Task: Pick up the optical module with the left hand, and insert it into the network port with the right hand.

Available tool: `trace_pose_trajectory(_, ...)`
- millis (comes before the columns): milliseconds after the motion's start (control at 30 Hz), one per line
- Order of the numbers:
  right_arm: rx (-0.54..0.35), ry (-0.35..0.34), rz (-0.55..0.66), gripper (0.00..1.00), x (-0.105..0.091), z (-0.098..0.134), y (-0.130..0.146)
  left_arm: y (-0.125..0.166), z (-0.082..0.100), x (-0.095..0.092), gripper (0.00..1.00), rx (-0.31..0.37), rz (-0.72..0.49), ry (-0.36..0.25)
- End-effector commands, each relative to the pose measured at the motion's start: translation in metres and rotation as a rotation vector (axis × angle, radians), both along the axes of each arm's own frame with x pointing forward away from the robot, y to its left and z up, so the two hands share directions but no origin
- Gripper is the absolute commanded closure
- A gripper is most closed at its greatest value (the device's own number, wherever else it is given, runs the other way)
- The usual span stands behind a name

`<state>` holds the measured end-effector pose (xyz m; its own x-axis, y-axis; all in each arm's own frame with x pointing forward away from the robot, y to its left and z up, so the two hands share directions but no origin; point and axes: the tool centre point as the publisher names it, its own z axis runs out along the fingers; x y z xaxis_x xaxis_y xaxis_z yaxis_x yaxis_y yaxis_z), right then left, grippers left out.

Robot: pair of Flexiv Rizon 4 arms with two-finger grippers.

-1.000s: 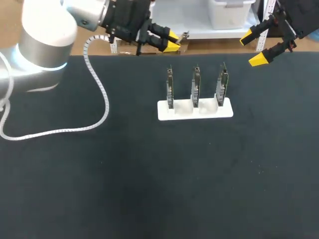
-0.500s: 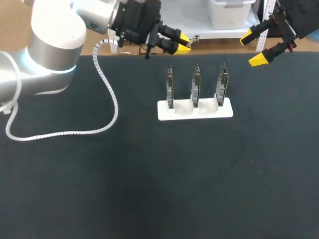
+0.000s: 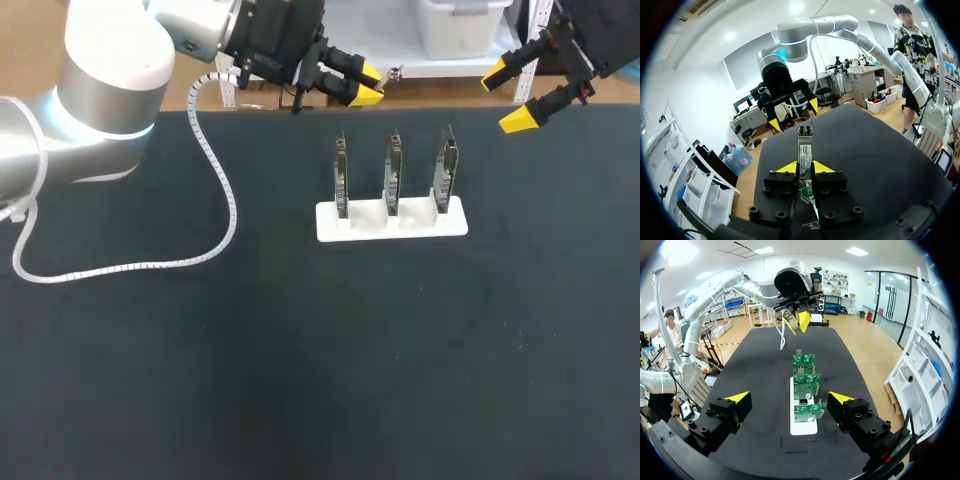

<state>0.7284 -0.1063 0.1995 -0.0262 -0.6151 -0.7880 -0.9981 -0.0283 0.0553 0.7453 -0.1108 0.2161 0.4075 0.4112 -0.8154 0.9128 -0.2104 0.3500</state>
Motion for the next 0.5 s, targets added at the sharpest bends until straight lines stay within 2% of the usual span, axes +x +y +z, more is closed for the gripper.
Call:
trace_pose_trajectory(33,-0.001,-0.002,-0.004,0.00,-0.002,0.000,0.000,0.000,0.000,0.001,1.00,-0.001,-0.002,0.000)
trace_pose_trajectory(400,-0.001,-0.002,-0.004,0.00,-0.002,0.000,0.000,0.000,0.000,0.001,1.00,-0.001,-0.002,0.000)
trace_pose_trajectory(433,-0.001,-0.002,-0.004,0.00,-0.002,0.000,0.000,-0.002,0.008,-0.001,1.00,-0.027,0.025,-0.023)
trace_pose_trajectory(500,-0.001,-0.002,-0.004,0.00,-0.002,0.000,0.000,-0.005,0.018,-0.004,1.00,-0.022,0.063,-0.026)
